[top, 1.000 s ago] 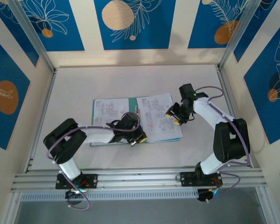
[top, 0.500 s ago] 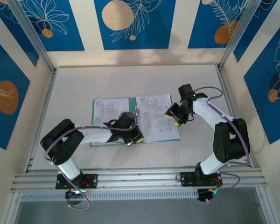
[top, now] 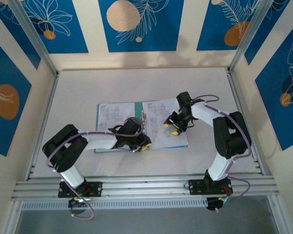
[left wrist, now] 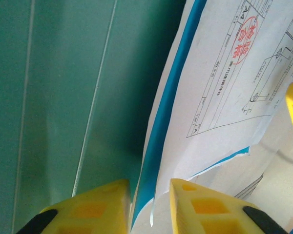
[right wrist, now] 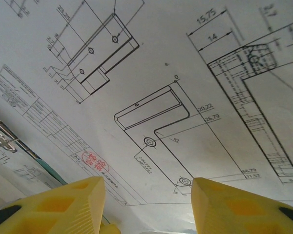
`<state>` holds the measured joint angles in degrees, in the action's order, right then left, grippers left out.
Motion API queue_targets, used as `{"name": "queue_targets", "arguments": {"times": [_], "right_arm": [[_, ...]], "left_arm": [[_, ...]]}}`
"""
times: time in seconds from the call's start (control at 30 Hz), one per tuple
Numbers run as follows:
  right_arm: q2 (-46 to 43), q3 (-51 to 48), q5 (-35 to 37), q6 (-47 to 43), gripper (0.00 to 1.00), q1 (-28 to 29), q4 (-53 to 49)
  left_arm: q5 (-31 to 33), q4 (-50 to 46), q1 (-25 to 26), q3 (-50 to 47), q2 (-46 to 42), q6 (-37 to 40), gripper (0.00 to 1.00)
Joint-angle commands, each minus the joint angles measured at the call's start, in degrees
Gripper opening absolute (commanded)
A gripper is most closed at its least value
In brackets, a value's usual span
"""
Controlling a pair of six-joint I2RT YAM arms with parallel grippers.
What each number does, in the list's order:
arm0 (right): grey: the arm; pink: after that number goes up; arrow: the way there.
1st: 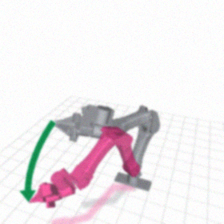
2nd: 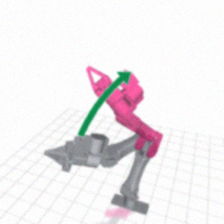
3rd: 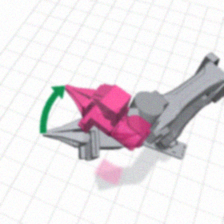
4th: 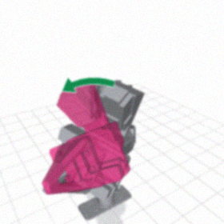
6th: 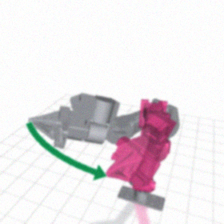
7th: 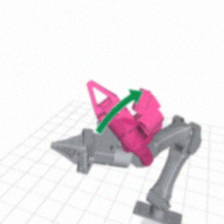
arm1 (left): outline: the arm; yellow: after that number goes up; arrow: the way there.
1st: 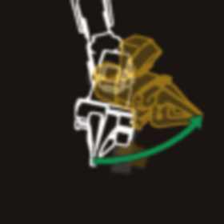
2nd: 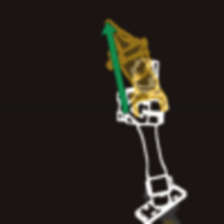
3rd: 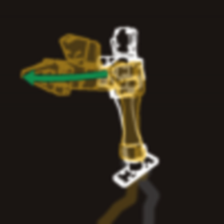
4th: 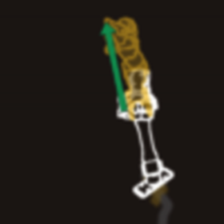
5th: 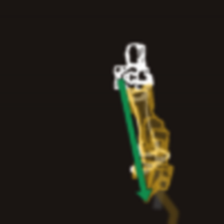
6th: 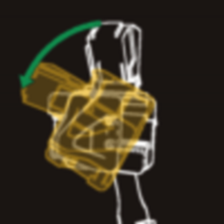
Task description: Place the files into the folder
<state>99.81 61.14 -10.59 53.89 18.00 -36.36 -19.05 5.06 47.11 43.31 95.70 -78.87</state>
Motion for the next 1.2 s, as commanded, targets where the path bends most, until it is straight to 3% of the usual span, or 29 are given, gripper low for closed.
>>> {"name": "queue_targets", "arguments": {"times": [0.0, 0.5, 0.8, 0.97, 1.17], "right_arm": [[1.7, -0.4, -2.1, 1.3, 0.51, 0.6, 0.3], [4.7, -0.6, -2.4, 1.7, 0.51, 2.8, 0.7], [3.3, 0.4, -0.9, 1.1, 0.51, 3.0, -0.7], [0.9, 2.7, 0.5, 0.0, 0.57, 3.2, -2.2], [-2.2, 6.6, 3.6, -1.9, 0.63, 3.0, -5.8]], "left_arm": [[0.2, -1.2, -0.5, -0.7, -0.8, 1.2, 0.29], [0.4, -1.4, -0.5, -0.5, -0.5, 1.5, 0.28], [0.6, -1.7, -0.5, -0.6, -0.6, 1.4, 0.09], [0.6, -0.5, -0.5, -1.0, -0.3, 0.3, 0.00], [1.4, 2.0, -0.4, -1.6, 0.0, -2.2, 0.00]]}}
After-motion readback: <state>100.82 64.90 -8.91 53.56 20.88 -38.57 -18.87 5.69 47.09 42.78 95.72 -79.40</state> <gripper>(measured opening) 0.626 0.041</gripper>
